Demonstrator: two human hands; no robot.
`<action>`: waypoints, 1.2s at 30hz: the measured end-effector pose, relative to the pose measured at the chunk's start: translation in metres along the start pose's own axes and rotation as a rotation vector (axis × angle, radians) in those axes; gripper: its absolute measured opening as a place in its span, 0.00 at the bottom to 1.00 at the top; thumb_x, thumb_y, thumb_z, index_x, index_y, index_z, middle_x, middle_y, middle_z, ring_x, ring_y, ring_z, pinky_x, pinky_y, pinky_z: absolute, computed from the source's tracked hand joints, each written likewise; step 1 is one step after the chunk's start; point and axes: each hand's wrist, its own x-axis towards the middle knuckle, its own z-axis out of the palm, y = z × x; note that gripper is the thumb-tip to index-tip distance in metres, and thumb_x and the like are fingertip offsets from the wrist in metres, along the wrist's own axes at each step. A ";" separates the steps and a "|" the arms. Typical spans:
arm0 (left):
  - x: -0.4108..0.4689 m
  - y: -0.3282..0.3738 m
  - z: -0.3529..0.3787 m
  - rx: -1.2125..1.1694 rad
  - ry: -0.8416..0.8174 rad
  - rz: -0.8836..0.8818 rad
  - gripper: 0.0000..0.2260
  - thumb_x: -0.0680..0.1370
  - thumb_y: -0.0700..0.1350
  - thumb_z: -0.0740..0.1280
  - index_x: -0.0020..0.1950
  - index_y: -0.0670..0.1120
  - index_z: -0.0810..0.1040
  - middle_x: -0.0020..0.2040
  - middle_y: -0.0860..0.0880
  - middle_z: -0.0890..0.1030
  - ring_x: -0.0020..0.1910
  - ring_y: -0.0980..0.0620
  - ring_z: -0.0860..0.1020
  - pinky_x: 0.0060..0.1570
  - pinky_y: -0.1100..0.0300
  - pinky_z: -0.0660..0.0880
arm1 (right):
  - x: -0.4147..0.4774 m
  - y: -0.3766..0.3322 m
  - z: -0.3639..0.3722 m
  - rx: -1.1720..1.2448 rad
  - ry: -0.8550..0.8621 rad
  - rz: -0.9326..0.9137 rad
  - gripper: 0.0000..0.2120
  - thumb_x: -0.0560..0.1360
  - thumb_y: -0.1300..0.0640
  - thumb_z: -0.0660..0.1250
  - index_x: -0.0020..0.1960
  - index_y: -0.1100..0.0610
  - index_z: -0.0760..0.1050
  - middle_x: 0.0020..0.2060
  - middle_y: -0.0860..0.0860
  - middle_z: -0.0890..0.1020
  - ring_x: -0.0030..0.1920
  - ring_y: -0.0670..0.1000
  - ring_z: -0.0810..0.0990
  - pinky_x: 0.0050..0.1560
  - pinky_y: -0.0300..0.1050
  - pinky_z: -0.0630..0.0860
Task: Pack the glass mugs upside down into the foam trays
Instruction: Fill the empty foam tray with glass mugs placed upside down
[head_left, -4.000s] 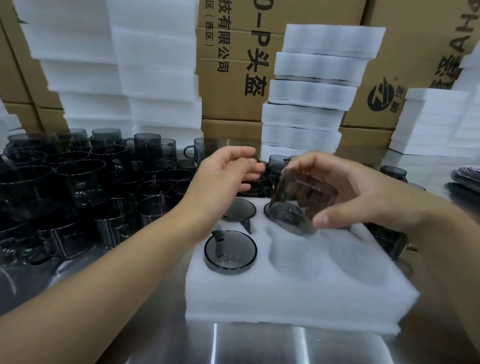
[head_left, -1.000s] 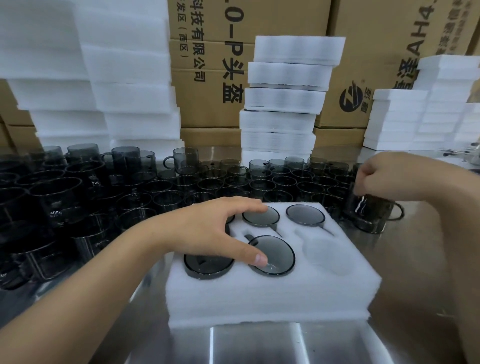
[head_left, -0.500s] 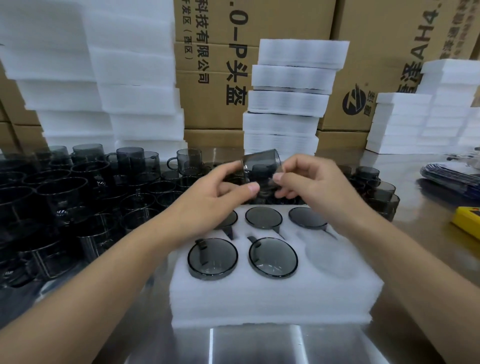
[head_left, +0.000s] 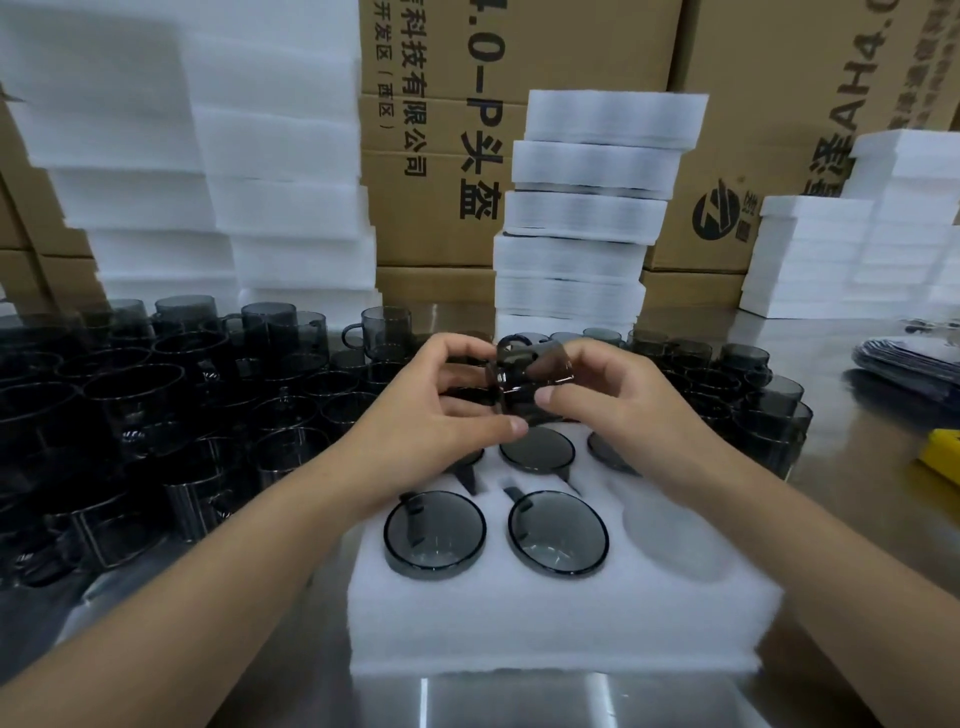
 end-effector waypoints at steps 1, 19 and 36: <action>0.000 0.000 0.000 0.010 -0.010 -0.002 0.24 0.67 0.38 0.77 0.56 0.54 0.72 0.55 0.50 0.80 0.43 0.56 0.83 0.46 0.59 0.76 | -0.001 0.000 0.000 -0.003 -0.010 -0.003 0.06 0.73 0.65 0.69 0.47 0.56 0.79 0.45 0.53 0.84 0.48 0.51 0.83 0.53 0.42 0.77; 0.000 0.001 0.001 0.015 0.028 0.009 0.41 0.68 0.36 0.77 0.72 0.56 0.57 0.58 0.53 0.78 0.50 0.57 0.82 0.53 0.59 0.77 | 0.002 0.005 -0.002 -0.060 -0.074 -0.074 0.20 0.68 0.74 0.69 0.47 0.49 0.77 0.56 0.54 0.76 0.53 0.49 0.81 0.55 0.42 0.76; -0.005 0.006 0.004 0.179 -0.093 0.023 0.25 0.71 0.36 0.73 0.63 0.54 0.71 0.53 0.51 0.80 0.55 0.57 0.79 0.56 0.65 0.75 | -0.004 -0.026 -0.077 -0.216 -0.508 0.067 0.23 0.57 0.43 0.79 0.50 0.45 0.79 0.43 0.53 0.78 0.45 0.52 0.77 0.46 0.46 0.77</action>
